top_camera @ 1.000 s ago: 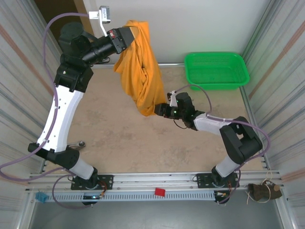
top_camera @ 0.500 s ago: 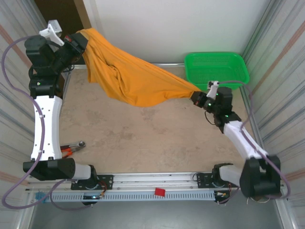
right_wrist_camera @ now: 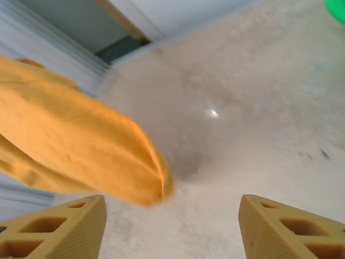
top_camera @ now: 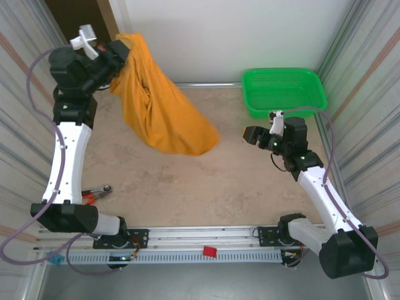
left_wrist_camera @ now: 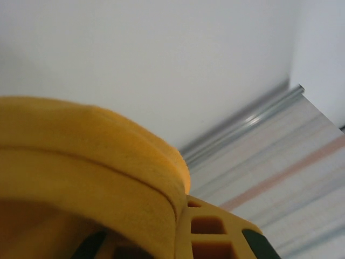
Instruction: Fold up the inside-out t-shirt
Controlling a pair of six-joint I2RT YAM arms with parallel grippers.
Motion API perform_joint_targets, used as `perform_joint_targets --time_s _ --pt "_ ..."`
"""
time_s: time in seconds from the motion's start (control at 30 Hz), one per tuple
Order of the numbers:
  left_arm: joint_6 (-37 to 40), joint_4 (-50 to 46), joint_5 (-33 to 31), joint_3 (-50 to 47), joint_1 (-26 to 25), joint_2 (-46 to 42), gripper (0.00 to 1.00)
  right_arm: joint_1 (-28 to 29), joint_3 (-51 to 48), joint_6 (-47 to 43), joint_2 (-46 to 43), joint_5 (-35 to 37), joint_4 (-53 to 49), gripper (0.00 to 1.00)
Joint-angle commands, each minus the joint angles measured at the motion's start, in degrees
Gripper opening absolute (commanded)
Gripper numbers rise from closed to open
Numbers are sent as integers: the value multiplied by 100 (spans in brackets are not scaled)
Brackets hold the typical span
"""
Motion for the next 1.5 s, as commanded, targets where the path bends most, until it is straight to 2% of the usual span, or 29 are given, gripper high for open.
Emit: perform_joint_targets --time_s 0.0,0.13,0.2,0.4,0.6,0.8,1.03,1.37,1.43,1.47 --pt "308 163 -402 401 -757 -106 0 305 609 91 -348 743 -445 65" --pt "737 -110 -958 524 -1587 -52 0 1415 1499 -63 -307 1476 -748 66" --pt "690 -118 -918 589 -1733 39 0 1926 1800 -186 -197 1770 -636 75" --pt "906 -519 -320 999 -1820 262 0 2505 2698 -777 763 1375 -323 82" --pt "1092 -648 508 1097 -1833 434 4 2585 3405 -1128 1402 913 -253 86" --pt "927 -434 649 1028 -1915 477 0 2606 3803 -1319 1790 1018 -371 86" --pt "778 -457 1121 1098 -1922 601 0 2359 4105 -1220 2169 663 -235 83" --pt "774 -595 1367 1358 -1910 826 0 2438 4675 -961 2976 333 -75 81" --pt "742 -597 1461 1402 -1887 888 0 2448 4752 -926 3093 276 -70 74" --pt "724 -572 1507 1419 -1870 921 0 2448 4782 -910 3133 229 -77 63"
